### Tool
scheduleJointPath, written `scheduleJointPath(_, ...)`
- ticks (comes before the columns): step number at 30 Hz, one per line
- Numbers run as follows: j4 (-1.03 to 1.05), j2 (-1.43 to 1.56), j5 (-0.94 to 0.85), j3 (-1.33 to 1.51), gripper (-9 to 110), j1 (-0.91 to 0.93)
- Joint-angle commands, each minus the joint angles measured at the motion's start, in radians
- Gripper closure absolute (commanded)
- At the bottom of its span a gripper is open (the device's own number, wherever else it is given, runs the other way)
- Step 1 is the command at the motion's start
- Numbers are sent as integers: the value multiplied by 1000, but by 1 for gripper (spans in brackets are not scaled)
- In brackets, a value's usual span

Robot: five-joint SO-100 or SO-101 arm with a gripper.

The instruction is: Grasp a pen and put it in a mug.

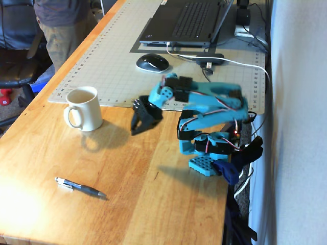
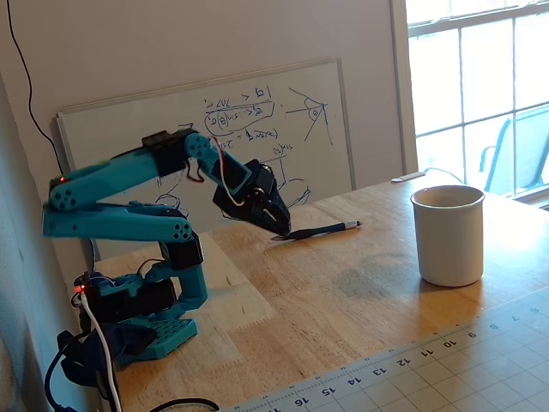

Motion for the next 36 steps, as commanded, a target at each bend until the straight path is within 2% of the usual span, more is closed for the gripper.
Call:
scheduleJointPath(1, -61, -230, 186, -270, 101, -40)
scheduleJointPath(9, -61, -627, 505, -673, 100, -118)
scheduleJointPath(21, -61, -1137, 859, -1149, 86, -213)
scheduleJointPath(29, -72, -1318, 1092, -1319, 85, -275)
scheduleJointPath(36, -74, -1436, 1207, -1376, 85, -331)
